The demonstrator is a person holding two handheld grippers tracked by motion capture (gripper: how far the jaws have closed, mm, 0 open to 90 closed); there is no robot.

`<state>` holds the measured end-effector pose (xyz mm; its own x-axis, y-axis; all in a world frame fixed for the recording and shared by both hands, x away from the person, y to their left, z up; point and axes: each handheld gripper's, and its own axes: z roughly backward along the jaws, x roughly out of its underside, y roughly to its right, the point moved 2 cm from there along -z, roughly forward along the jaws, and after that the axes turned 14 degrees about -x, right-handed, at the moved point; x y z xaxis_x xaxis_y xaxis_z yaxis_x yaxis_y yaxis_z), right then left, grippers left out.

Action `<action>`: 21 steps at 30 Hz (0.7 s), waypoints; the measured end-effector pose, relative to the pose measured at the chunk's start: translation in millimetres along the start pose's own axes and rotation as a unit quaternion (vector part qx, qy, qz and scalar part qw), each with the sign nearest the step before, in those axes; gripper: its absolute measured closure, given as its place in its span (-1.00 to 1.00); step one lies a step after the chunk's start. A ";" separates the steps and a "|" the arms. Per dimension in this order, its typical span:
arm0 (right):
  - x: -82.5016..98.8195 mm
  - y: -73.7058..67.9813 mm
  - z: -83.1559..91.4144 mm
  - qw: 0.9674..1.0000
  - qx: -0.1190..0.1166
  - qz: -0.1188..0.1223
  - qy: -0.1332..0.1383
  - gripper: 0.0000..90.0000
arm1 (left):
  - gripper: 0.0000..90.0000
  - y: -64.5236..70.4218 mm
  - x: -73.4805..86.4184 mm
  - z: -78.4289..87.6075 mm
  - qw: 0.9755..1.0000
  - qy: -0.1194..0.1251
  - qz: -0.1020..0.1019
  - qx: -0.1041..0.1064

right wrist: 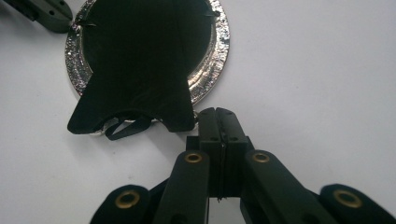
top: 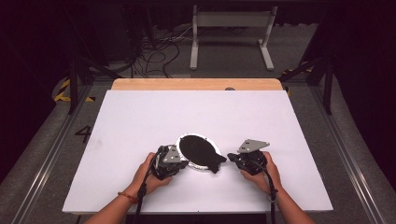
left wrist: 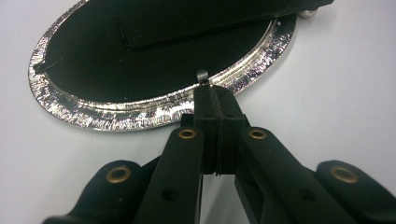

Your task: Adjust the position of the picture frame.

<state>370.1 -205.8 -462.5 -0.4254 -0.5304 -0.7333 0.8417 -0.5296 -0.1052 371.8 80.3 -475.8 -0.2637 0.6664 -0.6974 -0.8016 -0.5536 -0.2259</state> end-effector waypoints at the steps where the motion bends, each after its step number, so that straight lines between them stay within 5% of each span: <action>1: -0.1 -1.1 -1.2 1.000 -0.002 0.002 -0.003 1.00 | 1.00 0.3 -0.2 -0.6 1.000 0.002 0.003 -0.003; 14: 1.5 -0.8 -1.3 1.000 -0.015 -0.003 -0.007 1.00 | 1.00 -6.3 -6.9 -9.8 1.000 0.002 0.010 -0.026; 21: 2.7 -4.8 -1.5 1.000 -0.018 -0.005 -0.005 1.00 | 0.99 -21.1 -15.3 -23.0 0.999 0.001 0.018 -0.039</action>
<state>365.3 -203.7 -465.0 -0.4370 -0.5321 -0.7252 0.8488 -0.5106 -0.1369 405.0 70.3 -476.0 -0.2897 0.6442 -0.7079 -0.7480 -0.6138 -0.2525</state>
